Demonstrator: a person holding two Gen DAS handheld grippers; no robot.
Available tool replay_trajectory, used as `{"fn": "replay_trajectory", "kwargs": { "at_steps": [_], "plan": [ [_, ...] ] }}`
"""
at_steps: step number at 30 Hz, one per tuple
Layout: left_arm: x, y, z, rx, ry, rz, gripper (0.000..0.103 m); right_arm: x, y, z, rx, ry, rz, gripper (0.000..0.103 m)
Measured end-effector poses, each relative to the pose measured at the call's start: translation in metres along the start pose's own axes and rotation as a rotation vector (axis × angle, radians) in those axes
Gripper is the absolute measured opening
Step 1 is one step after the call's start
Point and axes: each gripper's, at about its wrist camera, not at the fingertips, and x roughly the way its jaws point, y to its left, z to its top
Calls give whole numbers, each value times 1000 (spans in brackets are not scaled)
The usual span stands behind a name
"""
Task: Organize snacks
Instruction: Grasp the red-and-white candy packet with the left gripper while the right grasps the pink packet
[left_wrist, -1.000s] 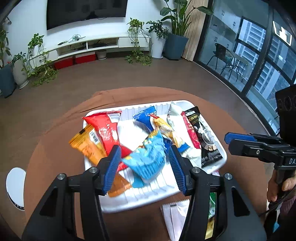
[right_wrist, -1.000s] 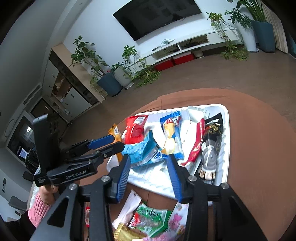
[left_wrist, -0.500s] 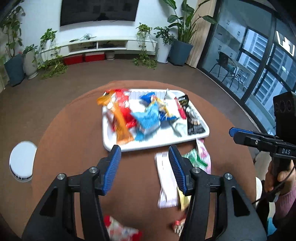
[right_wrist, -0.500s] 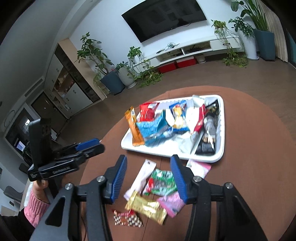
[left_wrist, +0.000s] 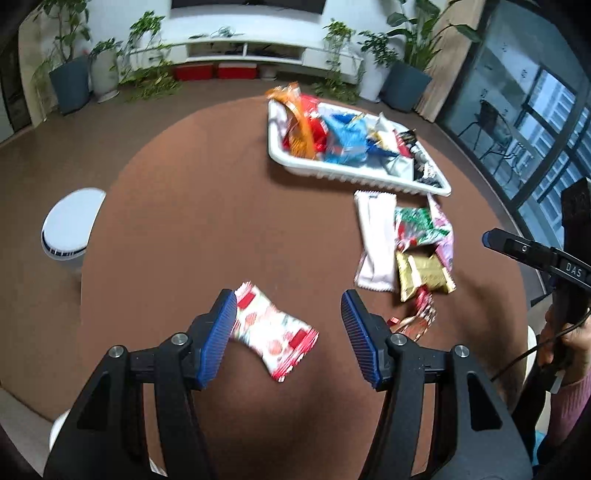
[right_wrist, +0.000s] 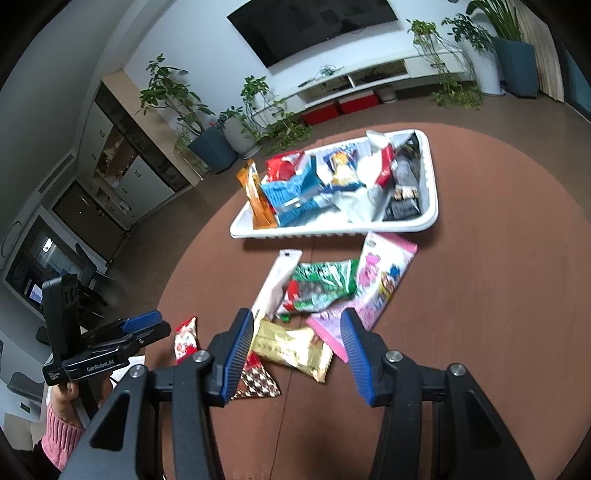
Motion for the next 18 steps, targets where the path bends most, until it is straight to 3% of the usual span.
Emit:
{"fn": "replay_trajectory", "kwargs": {
  "at_steps": [18],
  "plan": [
    [28, 8, -3, -112, 112, 59, 62, 2, -5, -13, 13, 9, -14, 56]
  ]
}}
